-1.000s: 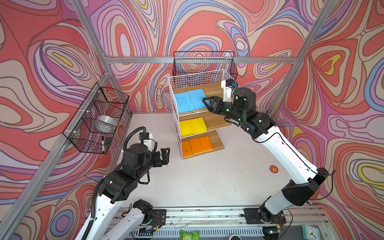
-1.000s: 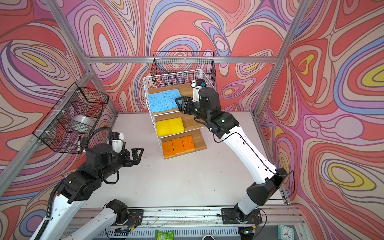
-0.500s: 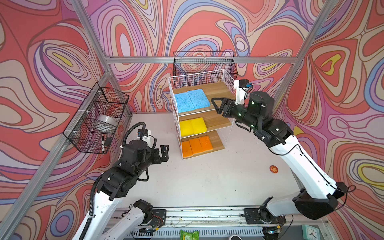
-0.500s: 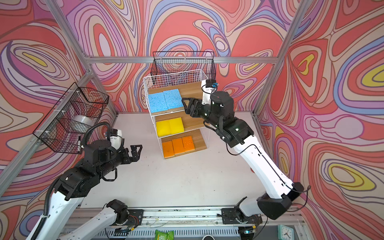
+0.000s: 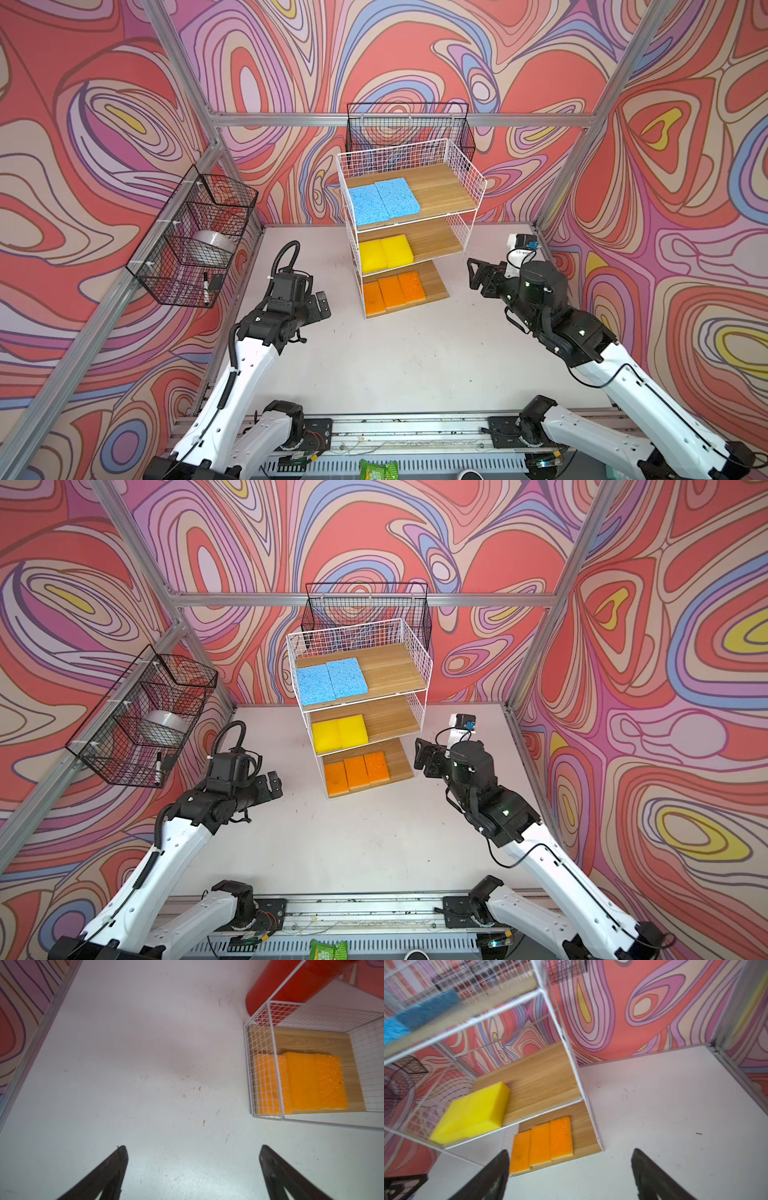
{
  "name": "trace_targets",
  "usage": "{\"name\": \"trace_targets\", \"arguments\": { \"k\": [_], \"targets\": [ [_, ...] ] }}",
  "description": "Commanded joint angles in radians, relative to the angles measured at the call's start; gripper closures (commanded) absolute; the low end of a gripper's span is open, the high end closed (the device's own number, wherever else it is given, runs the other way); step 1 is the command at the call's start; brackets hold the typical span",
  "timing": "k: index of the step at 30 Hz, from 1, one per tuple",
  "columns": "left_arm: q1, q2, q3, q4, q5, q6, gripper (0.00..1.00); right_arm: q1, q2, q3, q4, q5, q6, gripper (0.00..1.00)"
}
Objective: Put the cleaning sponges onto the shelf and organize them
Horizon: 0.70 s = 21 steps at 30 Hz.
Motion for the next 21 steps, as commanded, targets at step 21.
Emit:
{"name": "trace_targets", "arguments": {
  "k": [21],
  "targets": [
    [0.244, 0.405, -0.224, 0.802, -0.067, 0.299, 0.0, -0.518, 0.474, -0.393, 0.758, -0.148, -0.152, 0.01]
  ]
}}
